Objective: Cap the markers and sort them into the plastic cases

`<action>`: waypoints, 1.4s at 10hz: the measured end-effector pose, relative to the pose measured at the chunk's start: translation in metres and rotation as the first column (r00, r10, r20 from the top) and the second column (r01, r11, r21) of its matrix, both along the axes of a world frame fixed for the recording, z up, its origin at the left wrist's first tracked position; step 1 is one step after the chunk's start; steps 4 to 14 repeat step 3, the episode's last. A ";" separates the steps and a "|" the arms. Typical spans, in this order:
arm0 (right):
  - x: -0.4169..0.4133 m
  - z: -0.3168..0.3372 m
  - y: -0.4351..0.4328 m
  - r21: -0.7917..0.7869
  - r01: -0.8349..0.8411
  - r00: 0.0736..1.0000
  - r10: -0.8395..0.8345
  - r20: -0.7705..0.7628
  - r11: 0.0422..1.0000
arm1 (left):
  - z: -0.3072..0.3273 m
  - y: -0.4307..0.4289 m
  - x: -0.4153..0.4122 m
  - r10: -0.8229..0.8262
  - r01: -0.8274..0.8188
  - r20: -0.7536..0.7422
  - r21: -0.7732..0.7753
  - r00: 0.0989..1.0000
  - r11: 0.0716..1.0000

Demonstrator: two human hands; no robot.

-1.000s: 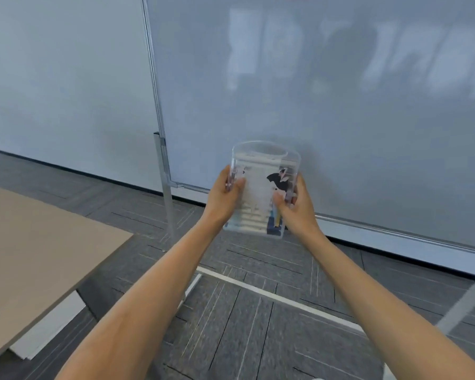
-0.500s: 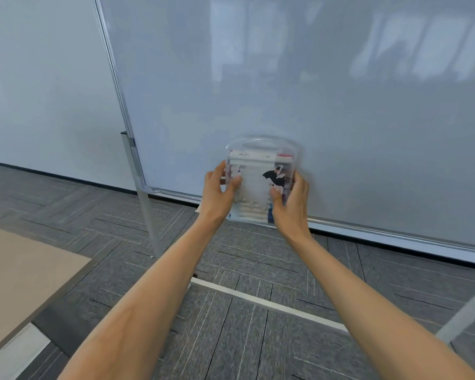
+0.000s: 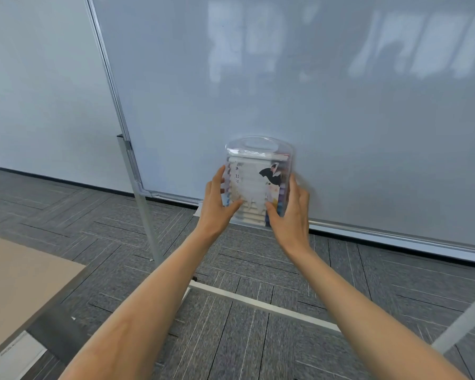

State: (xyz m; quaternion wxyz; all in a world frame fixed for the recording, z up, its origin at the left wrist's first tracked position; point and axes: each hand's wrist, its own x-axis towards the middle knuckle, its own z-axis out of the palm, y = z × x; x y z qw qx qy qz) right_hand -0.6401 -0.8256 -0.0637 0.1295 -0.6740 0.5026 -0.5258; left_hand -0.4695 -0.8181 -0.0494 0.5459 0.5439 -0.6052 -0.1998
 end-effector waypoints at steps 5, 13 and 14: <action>0.000 0.000 0.007 0.054 0.016 1.000 -0.017 0.009 0.998 | 0.004 0.017 0.000 -0.005 0.001 0.051 0.082 0.999 0.997; 0.000 0.000 0.007 0.054 0.016 1.000 -0.017 0.009 0.998 | 0.004 0.017 0.000 -0.005 0.001 0.051 0.082 0.999 0.997; 0.000 0.000 0.007 0.054 0.016 1.000 -0.017 0.009 0.998 | 0.004 0.017 0.000 -0.005 0.001 0.051 0.082 0.999 0.997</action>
